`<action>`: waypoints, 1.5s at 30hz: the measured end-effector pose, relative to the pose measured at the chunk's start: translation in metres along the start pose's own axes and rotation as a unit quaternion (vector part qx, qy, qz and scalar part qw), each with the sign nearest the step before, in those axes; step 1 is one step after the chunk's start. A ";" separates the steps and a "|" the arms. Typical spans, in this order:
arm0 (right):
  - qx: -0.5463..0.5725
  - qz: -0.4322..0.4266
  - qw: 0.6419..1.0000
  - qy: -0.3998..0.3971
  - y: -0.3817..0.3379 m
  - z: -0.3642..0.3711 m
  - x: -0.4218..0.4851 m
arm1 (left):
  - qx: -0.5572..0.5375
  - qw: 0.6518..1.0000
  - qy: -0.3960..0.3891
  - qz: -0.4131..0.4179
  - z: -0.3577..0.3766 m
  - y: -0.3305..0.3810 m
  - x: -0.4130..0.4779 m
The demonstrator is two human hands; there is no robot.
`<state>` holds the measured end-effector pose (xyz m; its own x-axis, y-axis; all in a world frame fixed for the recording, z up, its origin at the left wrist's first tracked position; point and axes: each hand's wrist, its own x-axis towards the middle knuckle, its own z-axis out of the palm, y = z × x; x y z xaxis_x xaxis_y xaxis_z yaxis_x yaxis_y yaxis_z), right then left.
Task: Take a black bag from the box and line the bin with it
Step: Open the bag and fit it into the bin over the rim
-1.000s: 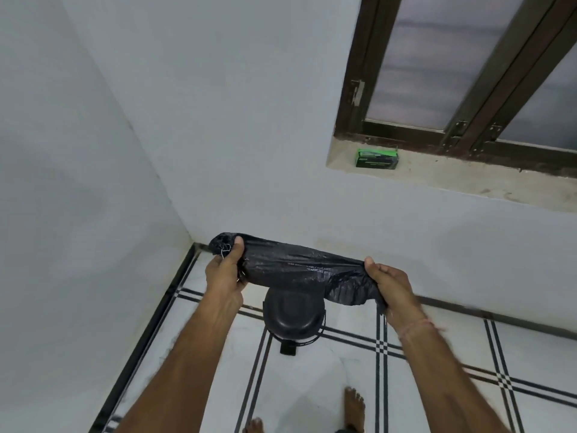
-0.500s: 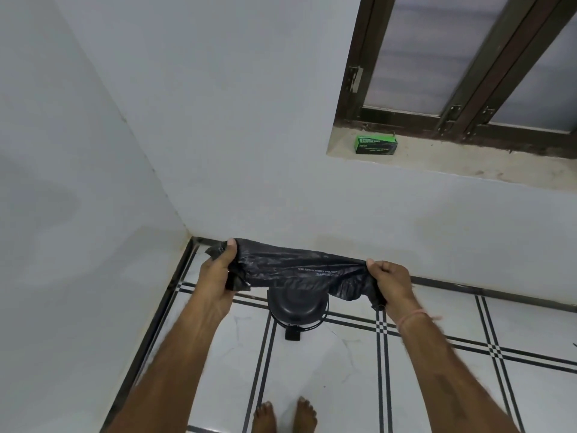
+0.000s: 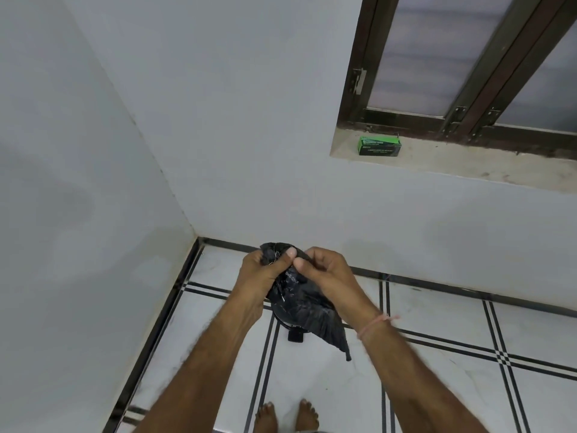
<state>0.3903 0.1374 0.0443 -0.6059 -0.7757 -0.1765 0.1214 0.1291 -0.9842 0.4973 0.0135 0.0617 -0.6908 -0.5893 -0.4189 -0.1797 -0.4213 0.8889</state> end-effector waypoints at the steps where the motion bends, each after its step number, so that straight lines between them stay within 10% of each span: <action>1: 0.011 0.000 1.000 0.015 0.003 -0.003 0.001 | 0.010 1.000 -0.002 0.008 -0.003 0.001 0.000; 20: 0.067 0.001 0.989 0.134 0.012 -0.015 -0.008 | -0.073 0.995 -0.052 -0.046 -0.012 -0.013 -0.003; 32: -0.040 0.086 0.992 -0.085 0.016 -0.044 -0.013 | -0.211 0.970 0.121 -0.014 -0.037 -0.013 0.028; 36: -0.071 0.058 0.994 -0.062 0.016 -0.044 -0.012 | 0.070 0.966 0.241 0.069 -0.044 -0.018 0.024; 38: -0.065 0.041 0.995 -0.067 0.010 -0.034 -0.007 | 0.231 0.946 0.157 0.167 -0.032 -0.021 0.012; 42: -0.034 0.032 0.995 -0.085 -0.006 -0.021 0.003 | 0.225 0.963 -0.135 0.061 -0.001 -0.011 -0.002; 45: -0.020 0.075 0.991 -0.113 -0.004 -0.038 0.002 | 0.181 0.977 -0.072 0.082 -0.010 -0.009 0.006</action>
<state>0.3589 0.1586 0.0476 -0.3910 -0.8643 -0.3164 0.1618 0.2739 -0.9481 0.5016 0.0073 0.0493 -0.8178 -0.5144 -0.2580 -0.2760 -0.0428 0.9602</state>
